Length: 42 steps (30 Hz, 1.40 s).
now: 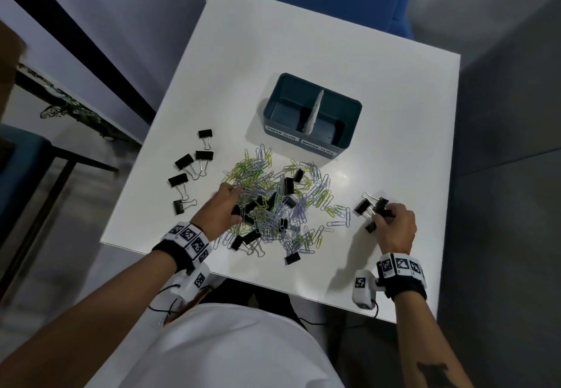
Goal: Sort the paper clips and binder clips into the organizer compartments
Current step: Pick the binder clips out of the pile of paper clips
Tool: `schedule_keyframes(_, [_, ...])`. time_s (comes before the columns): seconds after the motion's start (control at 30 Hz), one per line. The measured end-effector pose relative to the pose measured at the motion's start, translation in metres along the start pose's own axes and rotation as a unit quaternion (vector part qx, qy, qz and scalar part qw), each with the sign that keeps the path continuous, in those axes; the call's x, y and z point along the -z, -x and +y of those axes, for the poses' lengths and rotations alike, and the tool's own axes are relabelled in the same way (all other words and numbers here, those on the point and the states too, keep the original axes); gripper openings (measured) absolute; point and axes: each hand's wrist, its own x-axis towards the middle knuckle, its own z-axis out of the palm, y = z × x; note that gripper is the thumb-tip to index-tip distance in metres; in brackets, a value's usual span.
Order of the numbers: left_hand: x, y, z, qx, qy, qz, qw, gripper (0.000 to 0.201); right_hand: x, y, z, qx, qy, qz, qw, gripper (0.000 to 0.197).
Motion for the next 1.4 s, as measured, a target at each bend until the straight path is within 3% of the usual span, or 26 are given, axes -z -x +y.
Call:
schedule_keyframes(0.2, [0.009,0.013,-0.005,-0.096,0.015,0.054,0.994,0.056,-0.004,0.035,-0.005,0.152,0.037,-0.001,0.988,0.026])
schedule_keyframes(0.3, [0.009,0.03,-0.01,-0.125,-0.044,0.069,0.989,0.041,-0.015,0.065,-0.009,0.236,0.049,-0.084,0.967,0.031])
schedule_keyframes(0.37, [0.004,0.04,-0.013,-0.144,-0.085,0.036,0.985,0.037,-0.023,0.084,-0.015,0.3,0.073,-0.167,0.936,0.031])
schedule_keyframes(0.47, [-0.012,0.047,-0.019,-0.175,-0.158,-0.047,0.971,0.048,-0.036,0.104,-0.021,0.369,0.137,-0.264,0.881,0.037])
schedule_keyframes(0.6, [-0.031,0.047,-0.014,-0.162,-0.161,-0.059,0.972,0.054,-0.056,0.118,-0.028,0.397,0.18,-0.299,0.849,0.051])
schedule_keyframes(0.9, [-0.038,0.03,0.03,-0.153,-0.151,0.02,0.976,0.036,-0.079,0.122,-0.045,0.384,0.153,-0.214,0.885,0.021])
schedule_keyframes(1.27, [-0.006,0.033,0.038,-0.177,-0.11,0.119,0.971,0.039,-0.079,0.112,-0.048,0.4,0.166,-0.186,0.882,0.013])
schedule_keyframes(1.4, [0.02,0.033,0.031,-0.117,-0.064,0.172,0.976,0.029,-0.08,0.113,-0.054,0.383,0.188,-0.199,0.882,0.023])
